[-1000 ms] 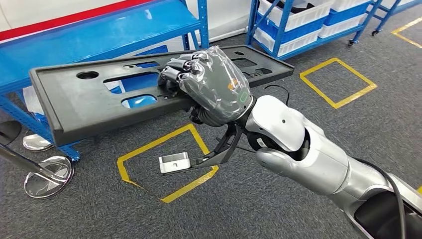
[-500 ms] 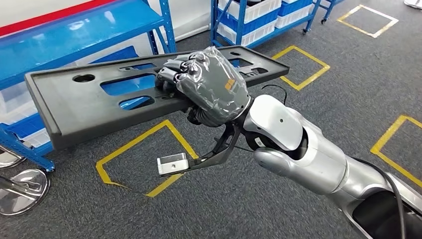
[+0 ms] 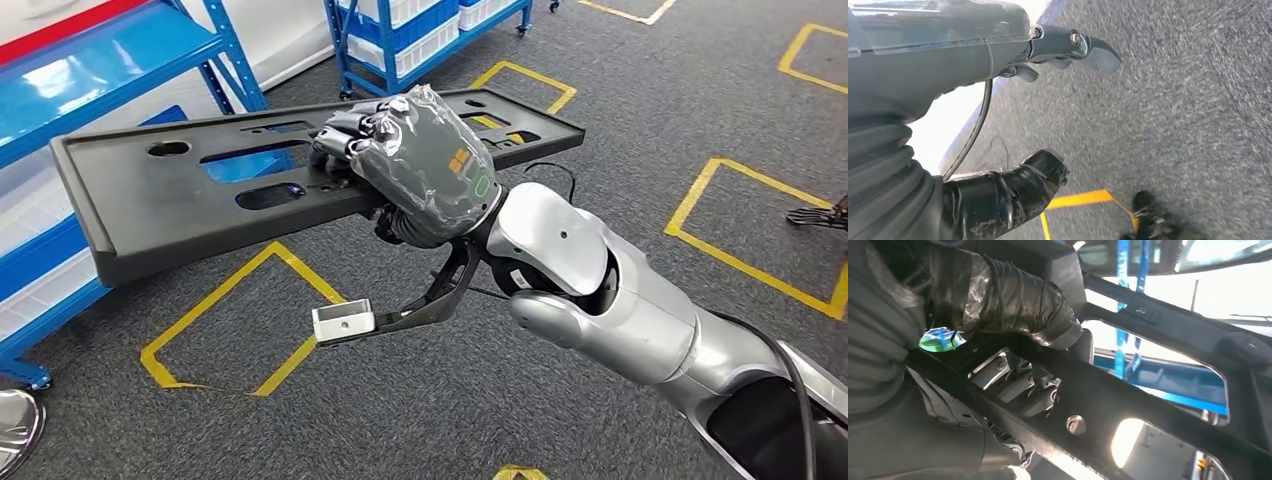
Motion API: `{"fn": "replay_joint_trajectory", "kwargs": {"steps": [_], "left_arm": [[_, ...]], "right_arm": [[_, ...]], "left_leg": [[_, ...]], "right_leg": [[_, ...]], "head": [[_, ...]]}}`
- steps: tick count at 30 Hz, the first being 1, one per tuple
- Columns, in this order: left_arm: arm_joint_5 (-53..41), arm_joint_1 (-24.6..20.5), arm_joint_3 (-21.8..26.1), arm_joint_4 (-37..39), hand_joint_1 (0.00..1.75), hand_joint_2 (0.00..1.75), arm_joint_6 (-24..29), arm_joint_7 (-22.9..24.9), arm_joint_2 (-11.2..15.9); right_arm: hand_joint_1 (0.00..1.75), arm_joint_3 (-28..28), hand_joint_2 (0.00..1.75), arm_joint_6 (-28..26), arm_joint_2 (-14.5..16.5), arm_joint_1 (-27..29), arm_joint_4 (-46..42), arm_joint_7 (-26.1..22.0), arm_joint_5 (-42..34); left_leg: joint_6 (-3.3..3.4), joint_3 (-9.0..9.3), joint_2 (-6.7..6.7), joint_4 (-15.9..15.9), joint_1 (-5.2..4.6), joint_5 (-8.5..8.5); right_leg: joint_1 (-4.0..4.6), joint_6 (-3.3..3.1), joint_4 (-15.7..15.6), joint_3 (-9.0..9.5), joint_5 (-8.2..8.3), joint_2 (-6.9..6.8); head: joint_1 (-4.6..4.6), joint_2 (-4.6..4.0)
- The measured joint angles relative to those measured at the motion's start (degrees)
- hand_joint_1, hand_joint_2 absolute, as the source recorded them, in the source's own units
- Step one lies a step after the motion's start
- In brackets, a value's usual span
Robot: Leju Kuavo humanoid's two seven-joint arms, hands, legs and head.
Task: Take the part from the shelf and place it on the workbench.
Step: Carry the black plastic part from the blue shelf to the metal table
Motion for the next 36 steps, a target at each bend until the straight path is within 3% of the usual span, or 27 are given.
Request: {"fn": "replay_joint_trajectory", "kwargs": {"steps": [1,2,4,6,7,9,11,12,14,16,17,19,20,22,24,25,27,29,31,32,34,36], "left_arm": [[0.01,0.04,0.01,0.00,0.00,1.75,-0.06,-0.17,-0.01],[0.03,0.03,0.02,0.00,0.00,1.75,-0.20,-0.48,-0.03],[0.07,-0.07,0.03,0.00,0.00,1.75,-0.55,-1.35,0.09],[0.12,-0.24,0.05,0.00,0.00,1.75,-0.89,-1.97,0.37],[0.14,-0.33,0.08,0.00,0.00,1.75,-0.97,-2.16,0.60],[0.14,-0.45,0.13,0.00,0.00,1.75,-1.03,-2.39,0.80],[0.14,-0.55,0.16,0.00,0.00,1.75,-1.05,-2.46,0.80],[0.14,-0.52,0.17,0.00,0.00,1.75,-1.12,-2.47,0.76],[0.14,-0.27,0.17,0.00,0.00,1.75,-1.18,-2.47,0.76],[0.14,-0.04,0.17,0.00,0.00,1.75,-1.19,-2.47,0.75],[0.14,-0.02,0.17,0.00,0.00,1.75,-1.19,-2.47,0.73],[0.11,-0.03,0.17,0.00,0.00,1.75,-1.19,-2.47,0.73],[0.08,-0.03,0.17,0.00,0.00,1.75,-1.19,-2.46,0.81],[0.02,-0.04,0.17,0.00,0.00,1.75,-1.20,-2.38,1.08],[-0.08,-0.23,0.17,0.00,0.00,1.75,-1.25,-2.16,1.22],[-0.19,-0.36,0.17,0.00,0.00,1.75,-1.34,-2.04,1.20],[-0.55,-0.44,0.17,0.00,0.00,1.75,-1.71,-1.83,1.13],[-1.10,-0.14,0.17,0.00,0.00,1.75,-2.07,-1.80,1.11],[-1.91,0.20,0.17,0.01,0.00,1.75,-2.49,-2.05,1.11],[-2.71,0.29,0.17,0.01,0.00,1.75,-2.81,-2.78,1.08],[-5.90,0.12,-0.19,0.02,0.00,1.75,-2.88,-7.03,0.43],[-9.74,-0.47,-1.71,-0.19,0.00,1.75,-0.80,-11.73,-1.95]], "right_arm": [[1.75,0.00,1.75,0.23,-0.01,-0.04,-0.01,0.18,0.00],[1.75,0.00,1.75,0.49,-0.03,-0.05,-0.03,0.38,0.00],[1.75,0.00,1.75,0.98,-0.14,-0.16,-0.22,0.84,0.01],[1.75,-0.01,1.75,1.51,-0.43,-0.51,-0.62,1.39,0.01],[1.75,-0.03,1.75,1.86,-0.65,-0.70,-0.86,1.73,0.00],[1.75,-0.08,1.75,2.50,-1.20,-0.97,-1.32,2.30,-0.02],[1.75,-0.12,1.75,2.83,-1.92,-1.19,-1.73,2.62,-0.07],[1.75,-0.14,1.75,2.87,-2.22,-1.31,-1.89,2.71,-0.09],[1.75,-0.16,1.75,2.88,-2.65,-1.48,-2.11,2.78,-0.11],[1.75,-0.17,1.75,2.88,-2.92,-1.43,-2.20,2.79,-0.13],[1.75,-0.17,1.75,2.89,-3.07,-1.40,-2.23,2.79,-0.14],[1.75,-0.17,1.75,2.92,-3.32,-1.41,-2.36,2.83,-0.16],[1.75,-0.17,1.75,2.96,-3.43,-1.43,-2.46,2.87,-0.16],[1.75,-0.18,1.75,3.12,-3.59,-1.44,-2.80,3.02,-0.16],[1.75,-0.19,1.75,3.44,-3.80,-1.40,-3.14,3.37,-0.15],[1.75,-0.20,1.75,3.61,-3.91,-1.39,-3.33,3.62,-0.11],[1.75,-0.21,1.75,3.87,-4.08,-1.40,-3.89,4.23,0.05],[1.75,-0.22,1.75,4.05,-4.27,-1.33,-4.54,4.80,0.33],[1.75,-0.22,1.75,4.44,-4.69,-0.96,-5.25,5.31,0.75],[1.75,-0.22,1.75,4.85,-4.98,-0.67,-5.65,5.82,1.17],[1.75,-0.32,1.75,6.39,-5.64,0.00,-6.68,7.88,2.95],[1.75,-0.79,1.75,8.31,-6.26,0.83,-8.09,10.75,5.65]], "left_leg": [[0.42,-0.04,-0.22,1.82,-0.31,-0.19],[0.97,0.80,-0.37,1.76,-0.64,0.66],[2.60,5.21,-1.62,-3.79,-1.48,3.03],[3.84,9.82,-3.45,-10.70,-2.08,3.40],[4.09,10.87,-3.95,-12.66,-2.31,3.07],[4.02,11.25,-3.15,-14.10,-2.45,3.71],[4.00,11.50,-1.69,-15.58,-2.10,5.07],[4.00,11.52,-0.93,-16.19,-1.84,5.78],[4.02,11.07,0.51,-16.51,-1.65,6.56],[3.64,10.45,2.05,-16.33,-1.27,6.93],[3.37,10.17,2.79,-16.12,-0.99,7.01],[2.45,9.65,4.14,-15.16,-0.43,6.74],[1.80,9.35,4.69,-14.45,-0.34,6.40],[0.72,9.00,5.67,-13.42,-0.34,5.93],[0.04,9.15,6.65,-13.49,-0.25,6.00],[-0.24,9.24,6.46,-13.46,-0.12,5.81],[-0.44,8.36,3.95,-11.21,0.12,3.66],[-0.26,5.61,0.91,-4.94,0.06,-0.25],[0.11,3.08,-0.05,0.51,-0.22,-2.15],[0.46,2.89,-0.24,0.85,-0.36,-1.59],[1.60,5.23,-1.10,-4.19,-0.80,1.97],[3.04,8.19,-4.14,-10.46,-1.22,4.51]], "right_leg": [[0.31,-0.16,0.00,-0.70,0.62,0.80],[0.61,-0.26,0.00,-1.37,1.25,1.61],[0.98,-0.35,0.00,-2.52,2.48,3.14],[1.09,-0.17,-0.17,-3.19,3.61,4.38],[0.95,0.04,-0.37,-3.29,4.11,4.89],[0.86,0.64,-1.05,-3.31,5.19,5.93],[1.07,1.32,-0.56,-3.73,4.49,4.46],[1.11,1.73,1.15,-4.39,2.87,2.99],[0.50,2.67,7.56,-6.51,-1.77,0.31],[-0.44,3.62,12.69,-7.65,-4.26,-0.53],[-0.91,4.12,12.61,-6.86,-4.08,-0.86],[-1.65,5.19,6.91,-2.56,-2.23,-2.50],[-1.72,5.36,3.90,-0.62,-1.56,-3.51],[-1.48,4.61,1.08,0.90,-1.37,-4.34],[-1.24,3.21,1.28,0.46,-1.16,-3.06],[-1.26,2.76,1.17,0.32,-0.99,-2.51],[-1.33,1.91,0.85,0.16,-0.55,-1.39],[-1.09,1.27,0.64,-0.12,-0.13,-0.07],[-0.64,0.89,0.59,-0.44,0.21,1.47],[-0.40,0.81,0.59,-0.55,0.36,2.26],[-0.01,0.86,0.59,-0.61,0.68,3.83],[-0.11,1.23,0.37,-0.72,1.16,4.98]], "head": [[0.01,0.00],[0.02,0.00],[0.05,-0.01],[0.07,-0.01],[0.05,-0.01],[-0.08,-0.01],[0.06,-0.01],[0.25,-0.01],[0.59,-0.01],[0.62,-0.01],[0.62,-0.01],[0.65,-0.01],[0.66,-0.01],[0.49,-0.01],[0.28,-0.01],[0.25,-0.01],[0.22,-0.01],[0.22,-0.01],[0.22,-0.01],[0.22,-0.01],[0.23,-0.01],[0.32,-0.01]]}}
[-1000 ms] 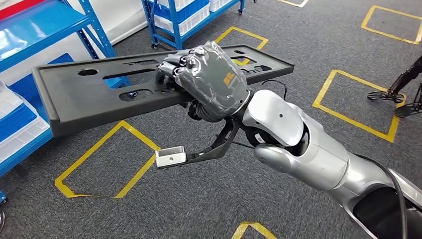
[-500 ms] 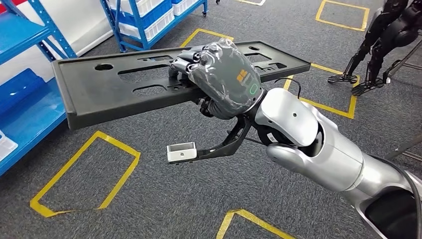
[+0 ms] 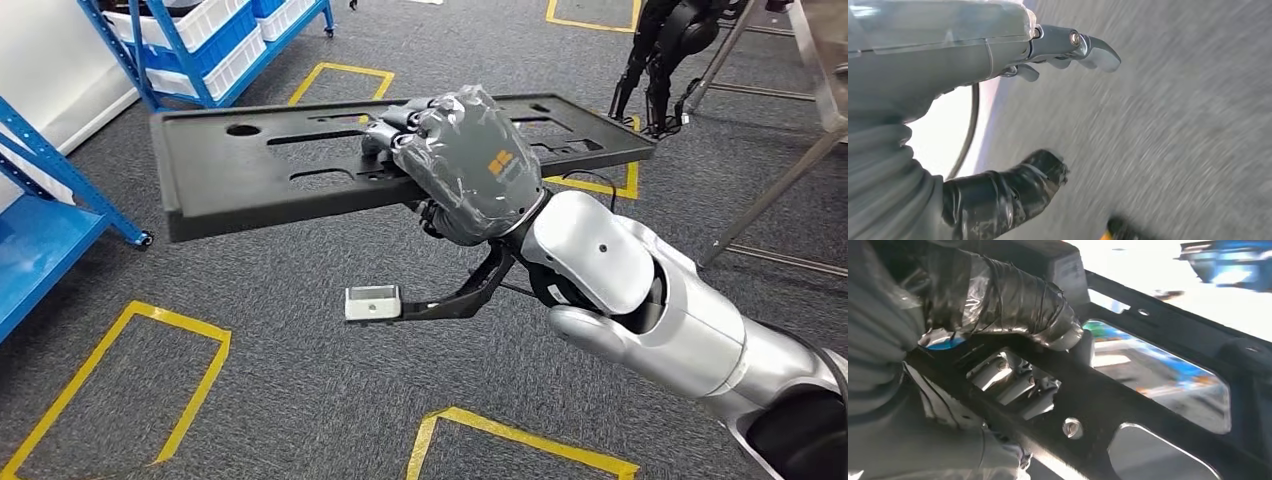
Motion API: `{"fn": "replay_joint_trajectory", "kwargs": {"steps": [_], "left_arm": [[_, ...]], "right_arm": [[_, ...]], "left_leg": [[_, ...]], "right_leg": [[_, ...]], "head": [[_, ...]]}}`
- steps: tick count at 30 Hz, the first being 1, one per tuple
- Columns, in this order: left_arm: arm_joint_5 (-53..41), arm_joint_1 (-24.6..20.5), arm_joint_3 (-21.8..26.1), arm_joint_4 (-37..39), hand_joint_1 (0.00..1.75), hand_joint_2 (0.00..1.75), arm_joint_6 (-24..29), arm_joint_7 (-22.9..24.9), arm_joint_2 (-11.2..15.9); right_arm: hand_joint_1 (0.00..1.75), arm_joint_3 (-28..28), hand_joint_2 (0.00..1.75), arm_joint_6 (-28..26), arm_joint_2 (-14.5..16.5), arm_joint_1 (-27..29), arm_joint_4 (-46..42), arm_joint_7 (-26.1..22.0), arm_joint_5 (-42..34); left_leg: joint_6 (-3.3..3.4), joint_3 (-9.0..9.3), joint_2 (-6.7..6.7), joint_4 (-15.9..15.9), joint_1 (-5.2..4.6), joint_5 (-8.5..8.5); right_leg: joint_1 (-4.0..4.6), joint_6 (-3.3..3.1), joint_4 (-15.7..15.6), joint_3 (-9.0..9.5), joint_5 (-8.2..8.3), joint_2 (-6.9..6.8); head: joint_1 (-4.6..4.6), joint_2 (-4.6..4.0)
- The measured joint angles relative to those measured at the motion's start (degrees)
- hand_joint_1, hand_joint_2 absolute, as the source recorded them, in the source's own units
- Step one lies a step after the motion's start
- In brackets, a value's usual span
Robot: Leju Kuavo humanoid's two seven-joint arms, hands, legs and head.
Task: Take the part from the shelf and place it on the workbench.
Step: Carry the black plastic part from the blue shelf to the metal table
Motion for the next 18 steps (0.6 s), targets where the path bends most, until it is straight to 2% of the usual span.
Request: {"fn": "replay_joint_trajectory", "kwargs": {"steps": [1,2,3,4,5,6,8,9,10,11,12,13,15,16,17,18], "left_arm": [[-1.34,-0.33,-1.11,-0.39,0.00,1.75,1.55,-0.81,-1.71],[-2.24,-0.60,-2.22,-0.95,0.00,1.75,2.93,-0.73,-3.55],[-2.87,-0.73,-3.20,-1.62,0.00,1.75,3.79,-0.21,-5.19],[-3.41,-0.86,-4.11,-2.23,0.00,1.75,4.21,0.34,-6.56],[-3.90,-0.93,-5.01,-2.69,0.00,1.75,4.31,0.69,-7.81],[-4.32,-0.98,-5.91,-3.06,0.00,1.75,4.32,0.86,-8.68],[-4.91,-1.09,-7.65,-3.59,0.00,1.75,4.42,0.85,-10.02],[-5.09,-1.13,-8.34,-3.77,0.00,1.75,4.51,0.76,-10.45],[-5.27,-1.18,-8.97,-3.90,0.00,1.75,4.63,0.68,-10.87],[-5.46,-1.28,-9.59,-4.00,0.00,1.75,4.78,0.62,-11.37],[-5.69,-1.43,-10.26,-4.13,0.00,1.75,4.98,0.57,-11.94],[-5.95,-1.65,-11.04,-4.27,0.00,1.75,5.19,0.55,-12.50],[-6.61,-2.07,-12.63,-4.60,0.00,1.75,5.58,0.54,-13.43],[-6.87,-2.22,-13.24,-4.72,0.00,1.75,5.79,0.54,-13.70],[-7.10,-2.34,-13.70,-4.81,0.00,1.75,6.00,0.54,-13.88],[-7.31,-2.47,-14.12,-4.86,0.00,1.75,6.20,0.55,-14.06]], "right_arm": [[1.75,-0.35,1.75,0.69,-0.26,0.52,-0.83,1.11,1.22],[1.75,-0.69,1.75,1.21,-0.54,1.13,-1.68,1.85,2.20],[1.75,-0.98,1.75,1.50,-0.83,1.79,-2.50,2.17,2.93],[1.75,-1.26,1.75,1.66,-1.17,2.53,-3.33,2.35,3.51],[1.75,-1.55,1.75,1.76,-1.58,3.19,-4.12,2.39,3.96],[1.75,-1.86,1.75,1.78,-1.97,3.68,-4.82,2.42,4.34],[1.75,-2.51,1.75,1.83,-2.61,4.21,-5.95,2.55,4.98],[1.75,-2.78,1.75,1.90,-2.83,4.49,-6.34,2.65,5.32],[1.75,-3.03,1.75,2.04,-3.08,4.94,-6.76,2.76,5.68],[1.75,-3.25,1.75,2.25,-3.44,5.56,-7.25,2.87,6.13],[1.75,-3.45,1.75,2.54,-3.92,6.26,-7.85,2.96,6.67],[1.75,-3.65,1.75,2.86,-4.43,6.93,-8.45,3.03,7.24],[1.75,-4.12,1.75,3.70,-5.45,7.91,-9.69,3.19,8.94],[1.75,-4.36,1.75,4.14,-5.78,8.22,-10.19,3.29,9.87],[1.75,-4.60,1.75,4.52,-6.11,8.51,-10.65,3.39,10.80],[1.75,-4.79,1.75,4.77,-6.37,8.93,-11.01,3.49,11.54]], "left_leg": [[0.48,0.80,-1.17,-1.82,-0.27,0.42],[0.74,1.06,-1.75,-2.49,-0.49,0.39],[0.83,1.27,-1.22,-3.11,-0.75,0.75],[0.75,1.47,-0.34,-3.77,-0.68,1.14],[0.68,1.71,0.58,-4.45,-0.52,1.60],[0.67,1.88,1.55,-5.11,-0.34,2.06],[0.71,1.88,3.47,-5.59,-0.25,2.51],[0.77,1.78,4.40,-5.57,-0.28,2.55],[0.78,1.70,5.31,-5.53,-0.26,2.55],[0.74,1.63,6.15,-5.44,-0.22,2.53],[0.65,1.52,6.91,-5.27,-0.17,2.46],[0.47,1.38,7.53,-4.97,-0.11,2.31],[-0.24,1.01,8.57,-3.94,-0.15,1.73],[-0.65,0.85,8.97,-3.46,-0.23,1.42],[-1.03,0.80,9.40,-3.12,-0.29,1.21],[-1.36,0.87,9.87,-3.05,-0.34,1.13]], "right_leg": [[-0.31,0.38,-0.15,-0.19,0.32,0.49],[-0.68,0.84,-0.43,-0.39,0.71,1.08],[-0.91,1.37,-0.75,-0.55,1.14,1.88],[-1.00,1.76,-0.96,-0.69,1.48,2.08],[-0.79,2.03,-0.88,-0.88,1.36,1.12],[-0.55,2.23,0.09,-1.42,0.50,-0.55],[-0.32,2.54,5.14,-3.63,-3.18,-4.40],[-0.42,2.75,8.55,-4.96,-5.19,-5.18],[-0.55,2.95,11.19,-5.81,-6.45,-5.52],[-0.70,3.18,12.39,-5.89,-6.82,-5.72],[-0.89,3.38,11.60,-4.93,-6.20,-5.91],[-1.08,3.56,8.92,-2.96,-4.86,-6.36],[-1.09,3.58,2.43,1.08,-2.90,-8.33],[-0.92,3.28,0.52,2.20,-2.50,-9.03],[-0.69,2.88,-0.17,2.46,-2.54,-9.35],[-0.49,2.42,-0.03,2.32,-2.40,-8.98]], "head": [[0.00,0.00],[-0.03,0.00],[-0.06,0.00],[-0.05,0.00],[0.08,0.00],[0.27,0.00],[0.51,0.00],[0.53,0.00],[0.53,0.00],[0.54,0.00],[0.54,0.00],[0.55,0.00],[0.56,0.00],[0.53,0.00],[0.46,0.00],[0.42,0.00]]}}
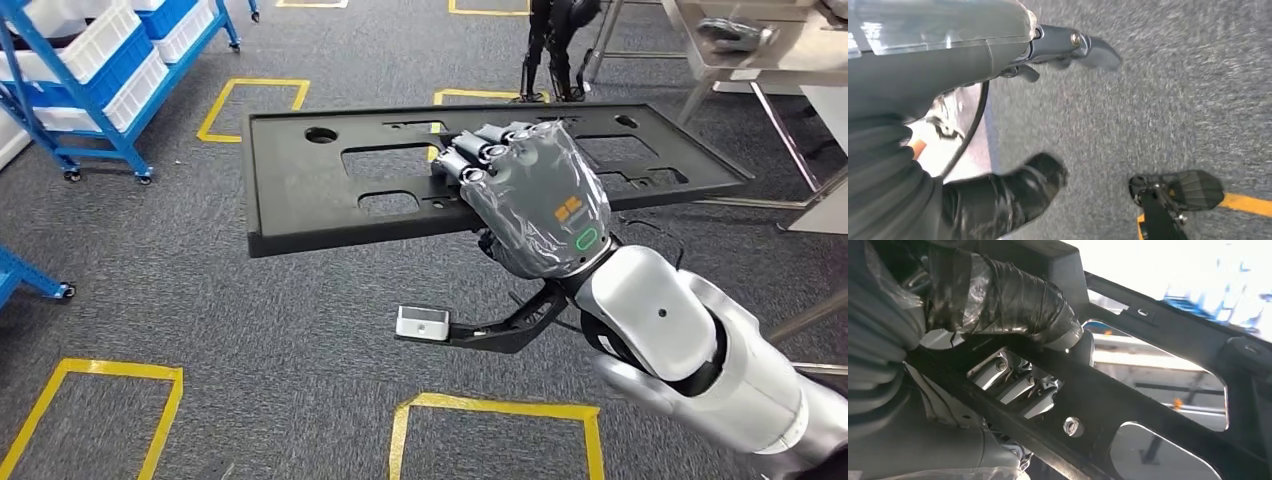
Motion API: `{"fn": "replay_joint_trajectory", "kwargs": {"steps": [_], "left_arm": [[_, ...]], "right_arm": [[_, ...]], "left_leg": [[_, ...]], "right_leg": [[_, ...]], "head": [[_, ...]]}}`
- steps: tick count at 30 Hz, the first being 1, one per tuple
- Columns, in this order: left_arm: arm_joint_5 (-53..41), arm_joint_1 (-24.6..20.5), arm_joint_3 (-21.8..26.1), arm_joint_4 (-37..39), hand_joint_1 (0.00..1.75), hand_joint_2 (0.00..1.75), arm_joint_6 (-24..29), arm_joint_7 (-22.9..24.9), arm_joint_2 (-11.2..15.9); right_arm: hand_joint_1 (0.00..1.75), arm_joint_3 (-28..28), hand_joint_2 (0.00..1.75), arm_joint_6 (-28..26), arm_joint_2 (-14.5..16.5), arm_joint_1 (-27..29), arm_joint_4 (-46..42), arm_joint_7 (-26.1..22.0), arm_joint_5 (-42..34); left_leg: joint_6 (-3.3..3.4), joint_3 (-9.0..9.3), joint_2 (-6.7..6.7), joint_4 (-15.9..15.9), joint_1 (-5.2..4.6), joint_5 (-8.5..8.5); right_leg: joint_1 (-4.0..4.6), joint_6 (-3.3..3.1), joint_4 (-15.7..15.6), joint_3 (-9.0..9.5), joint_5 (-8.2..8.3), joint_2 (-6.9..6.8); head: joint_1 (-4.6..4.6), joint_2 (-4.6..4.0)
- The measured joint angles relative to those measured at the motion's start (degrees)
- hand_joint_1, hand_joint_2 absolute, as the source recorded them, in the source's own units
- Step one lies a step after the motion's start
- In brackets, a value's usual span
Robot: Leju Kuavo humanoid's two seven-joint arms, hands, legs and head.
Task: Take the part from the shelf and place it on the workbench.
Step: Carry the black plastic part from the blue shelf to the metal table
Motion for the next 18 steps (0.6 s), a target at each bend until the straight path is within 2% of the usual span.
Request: {"fn": "replay_joint_trajectory", "kwargs": {"steps": [2,4,6,7,8,9,10,11,13,15,16,17,18], "left_arm": [[-0.52,-0.24,-0.94,-0.16,0.00,1.75,0.14,0.11,-0.50],[-1.45,-0.54,-2.26,-0.40,0.00,1.75,-0.09,0.39,-1.19],[-2.66,-0.69,-3.63,-0.54,0.00,1.75,-0.68,0.64,-1.63],[-3.35,-0.65,-4.28,-0.58,0.00,1.75,-1.03,0.74,-1.71],[-4.15,-0.56,-5.02,-0.66,0.00,1.75,-1.37,0.82,-1.69],[-5.06,-0.43,-5.88,-0.77,0.00,1.75,-1.61,0.91,-1.63],[-5.92,-0.31,-6.85,-0.98,0.00,1.75,-1.69,1.03,-1.55],[-6.73,-0.21,-7.87,-1.27,0.00,1.75,-1.66,1.21,-1.49],[-7.80,-0.18,-9.77,-1.98,0.00,1.75,-1.39,1.79,-1.47],[-8.16,-0.32,-11.35,-2.65,0.00,1.75,-1.15,2.45,-1.55],[-8.18,-0.39,-12.09,-2.99,0.00,1.75,-1.11,2.75,-1.60],[-8.16,-0.44,-12.75,-3.33,0.00,1.75,-1.05,3.02,-1.62],[-8.11,-0.46,-13.33,-3.62,0.00,1.75,-1.01,3.21,-1.70]], "right_arm": [[1.75,-0.38,1.75,0.30,-0.68,1.21,-0.95,0.23,1.14],[1.75,-0.83,1.75,0.57,-1.41,2.53,-2.07,0.39,1.99],[1.75,-1.28,1.75,0.87,-1.91,3.57,-2.95,0.40,2.84],[1.75,-1.47,1.75,1.08,-2.13,4.17,-3.34,0.39,3.45],[1.75,-1.61,1.75,1.41,-2.46,4.88,-3.80,0.38,4.31],[1.75,-1.72,1.75,1.90,-2.87,5.69,-4.31,0.36,5.51],[1.75,-1.78,1.75,2.51,-3.29,6.45,-4.83,0.34,7.06],[1.75,-1.88,1.75,3.20,-3.72,7.13,-5.38,0.31,8.89],[1.75,-2.25,1.75,4.36,-4.50,8.22,-6.41,0.14,12.41],[1.75,-2.62,1.75,5.07,-5.17,9.11,-7.28,-0.10,14.58],[1.75,-2.71,1.75,5.34,-5.50,9.58,-7.67,-0.26,15.18],[1.75,-2.79,1.75,5.53,-5.88,10.12,-8.05,-0.38,15.62],[1.75,-2.87,1.75,5.69,-6.25,10.56,-8.41,-0.51,15.96]], "left_leg": [[-0.51,0.20,0.62,-0.02,0.27,-0.18],[-0.86,-0.65,-1.47,2.17,0.54,-2.14],[-0.88,-3.25,-4.44,8.21,0.70,-5.64],[-0.74,-4.78,-5.12,11.55,0.69,-6.93],[-0.49,-5.88,-5.53,13.75,0.59,-7.32],[-0.10,-6.26,-5.83,14.23,0.39,-6.71],[0.41,-5.62,-6.22,12.44,0.10,-5.04],[1.04,-4.27,-7.01,9.10,-0.31,-2.81],[2.37,-1.49,-9.48,2.83,-0.88,0.26],[3.23,-0.39,-10.78,0.45,-1.27,0.91],[3.49,-0.10,-10.37,-0.26,-1.45,1.17],[3.73,0.49,-9.73,-1.49,-1.34,1.40],[3.84,1.16,-8.97,-2.86,-1.19,1.76]], "right_leg": [[-0.02,-0.87,-0.24,-0.19,0.23,1.24],[-0.24,-1.63,-0.71,-0.16,0.59,2.31],[-0.17,-2.05,-0.95,-0.16,0.83,3.45],[0.02,-2.16,-0.99,-0.16,0.90,4.14],[0.24,-2.23,-1.01,-0.16,0.95,4.95],[0.48,-2.28,-1.01,-0.13,0.99,5.83],[0.66,-2.32,-1.01,-0.08,1.04,6.67],[0.75,-2.32,-1.04,-0.01,1.09,7.48],[0.64,-2.10,-1.23,0.03,1.34,8.78],[0.13,-1.49,-1.56,-0.20,1.83,9.93],[-0.09,-1.09,-1.90,-0.28,2.17,10.67],[-0.15,-0.86,-2.06,-0.34,2.35,10.81],[0.01,-0.68,-1.88,-0.52,2.13,9.92]], "head": [[-0.06,0.00],[-0.11,0.00],[-0.23,0.00],[-0.28,0.00],[-0.29,0.00],[-0.30,0.00],[-0.29,0.00],[-0.29,0.00],[-0.20,0.00],[-0.36,0.00],[-0.50,0.00],[-0.56,0.00],[-0.54,0.00]]}}
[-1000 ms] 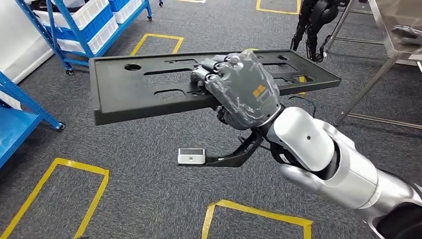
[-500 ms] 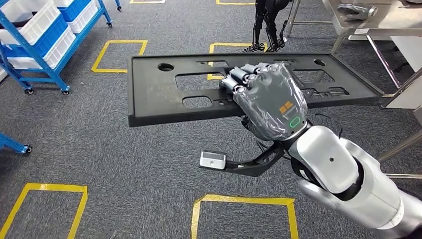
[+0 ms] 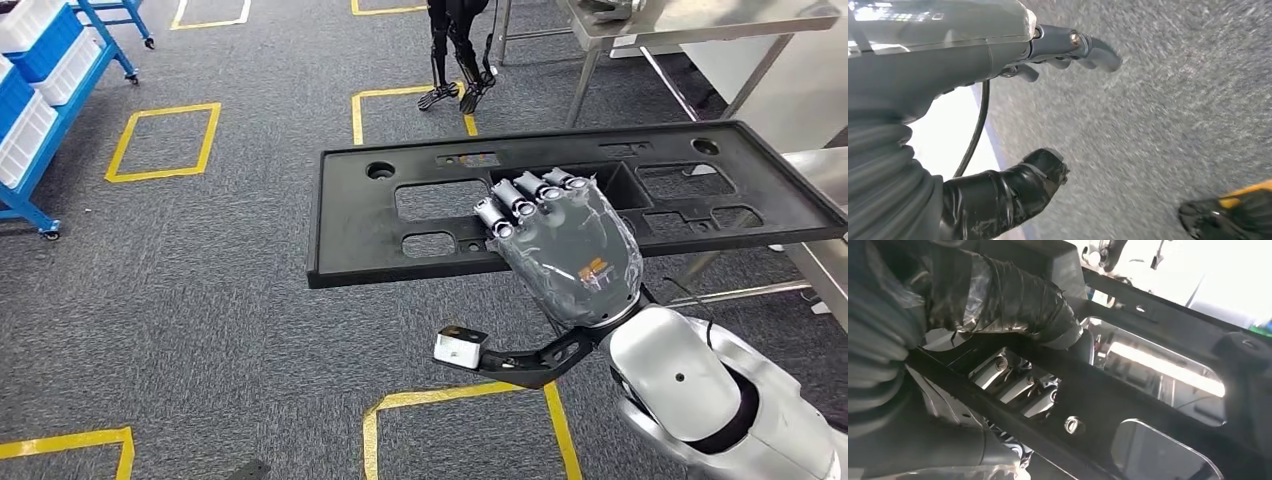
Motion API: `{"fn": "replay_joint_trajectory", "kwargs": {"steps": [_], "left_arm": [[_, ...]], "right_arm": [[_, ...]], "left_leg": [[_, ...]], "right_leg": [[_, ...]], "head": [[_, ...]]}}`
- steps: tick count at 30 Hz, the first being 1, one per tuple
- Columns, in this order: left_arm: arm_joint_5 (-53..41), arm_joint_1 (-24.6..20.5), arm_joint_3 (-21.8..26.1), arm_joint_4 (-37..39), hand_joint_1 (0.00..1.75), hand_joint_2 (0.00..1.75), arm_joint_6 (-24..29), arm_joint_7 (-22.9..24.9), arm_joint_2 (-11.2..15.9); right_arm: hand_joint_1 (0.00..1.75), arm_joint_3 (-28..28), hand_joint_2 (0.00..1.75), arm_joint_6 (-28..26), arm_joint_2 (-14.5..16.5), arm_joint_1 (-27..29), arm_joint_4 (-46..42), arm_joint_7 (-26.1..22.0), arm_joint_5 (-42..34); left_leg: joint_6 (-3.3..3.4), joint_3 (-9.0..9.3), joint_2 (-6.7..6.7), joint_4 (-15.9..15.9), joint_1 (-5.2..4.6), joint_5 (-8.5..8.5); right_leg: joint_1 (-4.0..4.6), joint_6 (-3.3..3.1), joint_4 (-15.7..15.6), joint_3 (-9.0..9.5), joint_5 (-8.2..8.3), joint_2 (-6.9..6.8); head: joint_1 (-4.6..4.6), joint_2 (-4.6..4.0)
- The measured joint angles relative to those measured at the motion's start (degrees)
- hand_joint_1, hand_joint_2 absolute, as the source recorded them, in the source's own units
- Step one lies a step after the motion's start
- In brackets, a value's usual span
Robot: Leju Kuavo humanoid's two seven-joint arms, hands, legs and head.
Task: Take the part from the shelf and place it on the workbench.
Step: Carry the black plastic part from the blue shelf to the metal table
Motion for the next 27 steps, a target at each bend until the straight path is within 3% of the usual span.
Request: {"fn": "replay_joint_trajectory", "kwargs": {"steps": [1,3,5,6,7,9,10,12,14,16,19,20,21,22,23,25,27], "left_arm": [[0.08,0.01,-0.58,-0.26,0.00,1.75,0.05,0.14,-0.08],[0.30,0.05,-1.60,-0.52,0.00,1.75,0.16,0.25,-0.22],[0.45,0.16,-2.62,-0.63,0.00,1.75,0.24,0.30,-0.23],[0.50,0.24,-3.09,-0.75,0.00,1.75,0.25,0.33,-0.23],[0.58,0.29,-3.50,-0.93,0.00,1.75,0.25,0.38,-0.23],[0.98,0.33,-4.33,-1.49,0.00,1.75,0.24,0.64,-0.12],[1.28,0.31,-4.76,-1.78,0.00,1.75,0.22,0.81,0.00],[1.89,0.31,-5.43,-2.28,0.00,1.75,0.22,1.15,0.26],[2.40,0.34,-6.08,-2.74,0.00,1.75,0.21,1.39,0.31],[2.81,0.32,-6.84,-3.20,0.00,1.75,0.17,1.50,0.37],[3.29,0.34,-7.78,-3.63,0.00,1.75,0.15,1.70,0.41],[3.41,0.39,-8.08,-3.70,0.00,1.75,0.15,1.82,0.43],[3.50,0.46,-8.40,-3.77,0.00,1.75,0.15,1.93,0.45],[3.57,0.53,-8.72,-3.84,0.00,1.75,0.15,2.01,0.48],[3.67,0.57,-8.97,-3.93,0.00,1.75,0.15,2.07,0.50],[4.14,0.52,-9.30,-4.13,0.00,1.75,0.18,2.13,0.58],[4.87,0.33,-9.57,-4.28,0.00,1.75,0.25,2.25,0.81]], "right_arm": [[1.75,-0.09,1.75,0.18,-0.36,0.32,-0.32,-0.08,0.32],[1.75,-0.23,1.75,0.49,-0.78,0.66,-0.82,-0.12,0.86],[1.75,-0.27,1.75,0.80,-1.12,1.16,-1.09,-0.14,1.32],[1.75,-0.27,1.75,0.98,-1.36,1.48,-1.19,-0.15,1.55],[1.75,-0.27,1.75,1.15,-1.60,1.75,-1.29,-0.15,1.83],[1.75,-0.34,1.75,1.45,-2.08,2.08,-1.65,-0.16,2.62],[1.75,-0.47,1.75,1.57,-2.28,2.28,-1.91,-0.16,3.13],[1.75,-0.91,1.75,1.94,-2.74,2.68,-2.27,-0.15,3.98],[1.75,-1.42,1.75,2.45,-3.27,2.87,-2.37,-0.08,4.44],[1.75,-1.99,1.75,2.99,-3.78,2.80,-2.35,0.04,4.32],[1.75,-3.57,1.75,3.81,-4.57,2.46,-1.84,0.37,2.84],[1.75,-4.18,1.75,3.98,-4.82,2.38,-1.54,0.44,2.30],[1.75,-4.71,1.75,4.07,-5.03,2.33,-1.25,0.46,1.95],[1.75,-5.20,1.75,4.21,-5.26,2.29,-0.98,0.50,1.71],[1.75,-5.71,1.75,4.40,-5.49,2.21,-0.71,0.61,1.52],[1.75,-6.78,1.75,5.04,-5.98,1.83,-0.06,1.09,0.99],[1.75,-7.97,1.75,5.85,-6.61,1.12,1.24,2.01,-0.34]], "left_leg": [[0.11,0.65,0.88,-1.38,0.19,0.40],[0.02,1.18,2.47,-2.57,0.36,0.83],[-0.17,1.10,4.06,-2.39,0.52,0.69],[-0.41,1.01,4.86,-2.10,0.68,0.51],[-0.72,0.87,5.59,-1.70,0.90,0.25],[-1.68,0.43,6.83,-0.28,1.30,-0.63],[-2.25,0.14,7.34,0.70,1.32,-1.24],[-3.11,-0.21,8.13,1.99,1.22,-2.10],[-3.49,-0.13,8.84,2.30,1.40,-2.46],[-3.79,-0.76,7.44,4.21,1.76,-4.18],[-3.66,-5.46,3.55,14.59,1.92,-9.89],[-3.40,-7.07,3.09,17.85,1.84,-10.91],[-3.05,-7.84,2.88,19.23,1.72,-10.78],[-2.62,-7.60,2.69,18.40,1.53,-9.58],[-2.14,-6.31,2.22,15.37,1.29,-7.47],[-1.30,-2.91,-0.20,7.54,0.90,-3.69],[-0.89,-1.06,-2.13,3.41,0.62,-2.50]], "right_leg": [[0.18,0.19,1.11,-0.60,-0.89,-1.43],[0.25,0.68,6.50,-3.19,-4.18,-4.91],[-0.34,1.48,12.36,-5.92,-6.51,-6.15],[-0.72,1.93,13.25,-6.25,-6.35,-6.50],[-1.10,2.40,11.98,-5.48,-5.21,-6.85],[-1.58,3.30,5.60,-1.83,-2.32,-8.71],[-1.62,3.21,2.97,-0.42,-1.48,-9.48],[-1.31,2.30,1.34,0.31,-1.51,-9.95],[-1.14,1.13,1.59,-0.01,-1.44,-8.65],[-1.09,0.34,1.52,-0.20,-1.22,-7.56],[-0.74,-0.40,1.39,-0.52,-0.83,-5.92],[-0.51,-0.56,1.38,-0.64,-0.72,-5.23],[-0.30,-0.68,1.38,-0.73,-0.62,-4.47],[-0.14,-0.76,1.38,-0.76,-0.51,-3.70],[-0.07,-0.77,1.34,-0.77,-0.38,-2.91],[-0.15,-0.55,1.23,-0.86,-0.03,-1.55],[-0.49,0.07,0.94,-1.20,0.53,-0.27]], "head": [[0.06,0.00],[0.20,0.00],[0.27,0.00],[0.27,0.00],[0.28,0.00],[0.30,0.00],[0.27,0.00],[0.18,0.00],[0.06,0.00],[-0.06,0.00],[-0.22,0.00],[-0.24,0.00],[-0.24,0.00],[-0.24,0.00],[-0.23,0.00],[-0.21,0.00],[-0.31,0.00]]}}
